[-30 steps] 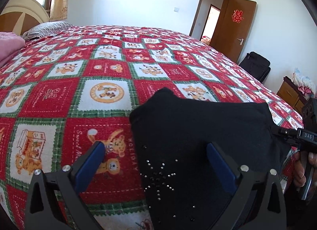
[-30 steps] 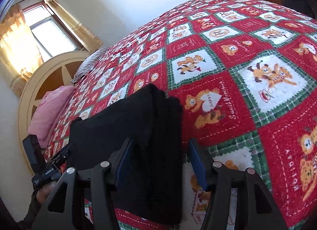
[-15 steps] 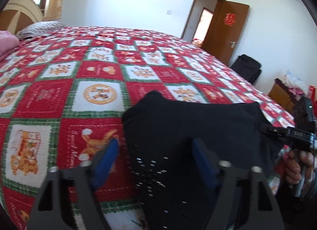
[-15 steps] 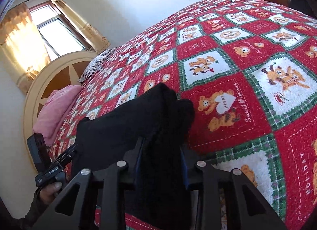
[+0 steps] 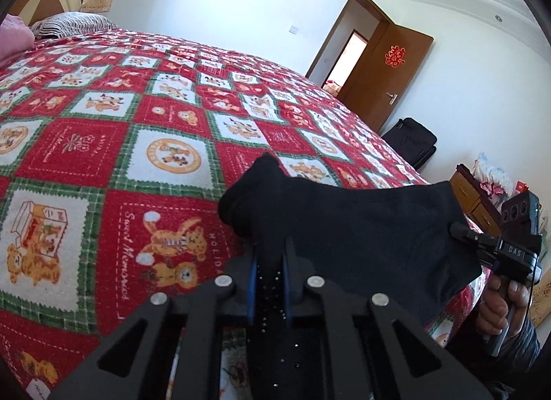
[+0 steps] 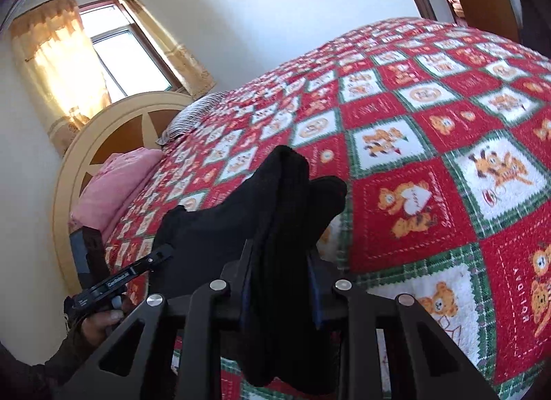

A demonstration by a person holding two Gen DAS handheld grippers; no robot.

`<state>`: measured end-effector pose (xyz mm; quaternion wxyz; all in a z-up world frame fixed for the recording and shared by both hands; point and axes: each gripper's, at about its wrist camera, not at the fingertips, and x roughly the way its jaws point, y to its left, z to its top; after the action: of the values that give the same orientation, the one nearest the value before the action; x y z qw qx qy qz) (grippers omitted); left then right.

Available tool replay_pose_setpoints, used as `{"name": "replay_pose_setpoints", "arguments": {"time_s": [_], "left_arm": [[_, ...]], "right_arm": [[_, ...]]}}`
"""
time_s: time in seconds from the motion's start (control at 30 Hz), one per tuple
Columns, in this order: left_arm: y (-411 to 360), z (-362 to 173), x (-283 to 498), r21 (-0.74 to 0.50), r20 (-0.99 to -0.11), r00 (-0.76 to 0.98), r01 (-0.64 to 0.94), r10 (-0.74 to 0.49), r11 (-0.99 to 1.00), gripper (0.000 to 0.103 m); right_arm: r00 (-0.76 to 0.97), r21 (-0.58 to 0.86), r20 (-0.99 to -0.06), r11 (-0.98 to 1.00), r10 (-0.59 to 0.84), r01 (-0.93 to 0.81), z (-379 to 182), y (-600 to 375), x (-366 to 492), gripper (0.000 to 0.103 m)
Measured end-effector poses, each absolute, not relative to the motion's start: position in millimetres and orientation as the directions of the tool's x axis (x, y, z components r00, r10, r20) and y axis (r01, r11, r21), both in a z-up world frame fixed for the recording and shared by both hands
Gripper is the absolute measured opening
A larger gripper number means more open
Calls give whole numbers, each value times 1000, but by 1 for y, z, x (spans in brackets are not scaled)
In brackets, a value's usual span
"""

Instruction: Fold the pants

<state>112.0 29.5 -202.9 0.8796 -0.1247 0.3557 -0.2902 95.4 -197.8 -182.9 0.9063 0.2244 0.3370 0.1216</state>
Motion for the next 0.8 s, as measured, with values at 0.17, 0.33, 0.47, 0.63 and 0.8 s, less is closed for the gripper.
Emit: {"name": "replay_pose_setpoints", "arguments": {"time_s": [0.17,0.33,0.47,0.63,0.8], "left_arm": [[43,-188,109,-466,-505,601,415,-620,782,11],[70,-175,113,-459,-485,664,360,-569,812,11],[102,-170,116,-441,-484,726,280,-489,853,11],[150,-164,122,-428,-479,791,168,-380,888,11],[198,-164,130,-403,-477,842,47,-254,914,11]], "right_arm": [[746,466,-545,878,383,-110,-165,-184,97,27],[729,455,-545,877,414,-157,-154,-167,119,27],[697,459,-548,863,462,-211,-152,-142,158,27],[648,441,-555,845,522,-303,-152,-84,213,27],[611,440,-544,815,575,-377,-159,-24,258,26]]}}
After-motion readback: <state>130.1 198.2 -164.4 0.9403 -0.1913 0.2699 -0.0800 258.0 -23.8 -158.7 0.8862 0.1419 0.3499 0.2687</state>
